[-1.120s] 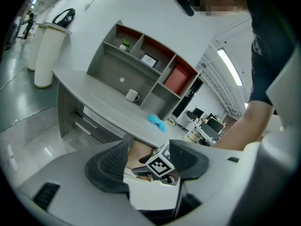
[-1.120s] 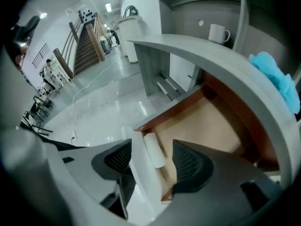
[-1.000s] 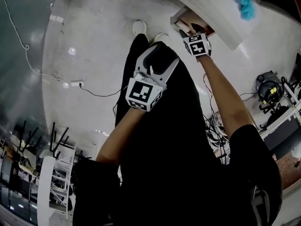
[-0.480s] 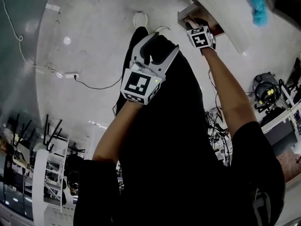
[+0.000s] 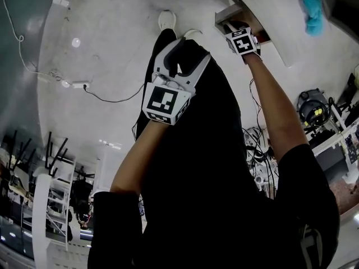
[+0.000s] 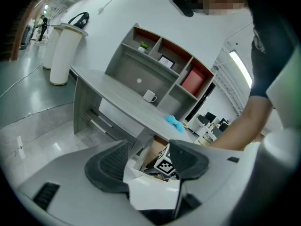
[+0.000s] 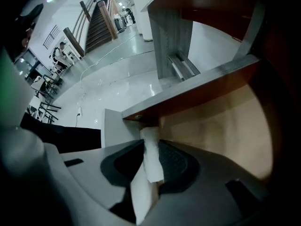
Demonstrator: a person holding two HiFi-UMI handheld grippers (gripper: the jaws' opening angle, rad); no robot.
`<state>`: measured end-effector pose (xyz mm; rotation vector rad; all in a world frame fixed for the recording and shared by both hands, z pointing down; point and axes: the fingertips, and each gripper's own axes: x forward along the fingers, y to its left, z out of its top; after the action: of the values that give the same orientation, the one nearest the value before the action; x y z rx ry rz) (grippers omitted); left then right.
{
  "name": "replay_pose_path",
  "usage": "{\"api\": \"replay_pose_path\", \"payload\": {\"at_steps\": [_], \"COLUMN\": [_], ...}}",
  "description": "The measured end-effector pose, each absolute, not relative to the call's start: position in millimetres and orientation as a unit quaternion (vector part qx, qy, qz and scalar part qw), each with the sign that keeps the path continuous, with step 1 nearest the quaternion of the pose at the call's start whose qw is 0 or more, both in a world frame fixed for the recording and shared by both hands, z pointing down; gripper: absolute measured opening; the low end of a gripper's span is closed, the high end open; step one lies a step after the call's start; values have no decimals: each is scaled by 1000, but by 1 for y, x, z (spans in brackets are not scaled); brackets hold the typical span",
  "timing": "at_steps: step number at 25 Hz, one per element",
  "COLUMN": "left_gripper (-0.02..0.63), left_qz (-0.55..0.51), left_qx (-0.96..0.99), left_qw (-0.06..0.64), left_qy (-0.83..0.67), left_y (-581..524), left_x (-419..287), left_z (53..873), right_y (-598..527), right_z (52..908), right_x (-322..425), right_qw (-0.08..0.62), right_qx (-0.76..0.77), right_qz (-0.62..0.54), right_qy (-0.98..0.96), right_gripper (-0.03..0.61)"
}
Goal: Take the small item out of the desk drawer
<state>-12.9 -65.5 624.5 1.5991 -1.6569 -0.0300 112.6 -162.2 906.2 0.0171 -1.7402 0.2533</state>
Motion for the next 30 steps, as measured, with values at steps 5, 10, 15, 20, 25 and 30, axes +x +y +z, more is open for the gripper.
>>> {"api": "replay_pose_path", "payload": {"at_steps": [5,10,15,20,25,30], "left_gripper": [255,255,255,255,255,255], "left_qz": [-21,-15,-15,-5,8,19], "left_qx": [616,618,625,643,673,705], "left_qw": [414,407,394,382,359,337], "left_qy": [-669,-672,-674,-664,-647,-623], "left_y": [-59,-62,-66,-74,-86,-104], "left_x": [-17,-26,-40,-46,-50,-50], "left_z": [629,619,602,576,545,510], "right_y": [-163,-167,-173,-178,-183,-184], "right_z": [904,896,875,835,781,714], "right_x": [113,119,126,130,130,133], "right_qw": [635,628,622,606,575,516], "right_qx": [5,36,70,98,134,190], "right_qz": [97,123,141,150,153,188], "right_qy": [-766,-767,-767,-775,-793,-814], "right_gripper": [92,89,87,87,87,87]}}
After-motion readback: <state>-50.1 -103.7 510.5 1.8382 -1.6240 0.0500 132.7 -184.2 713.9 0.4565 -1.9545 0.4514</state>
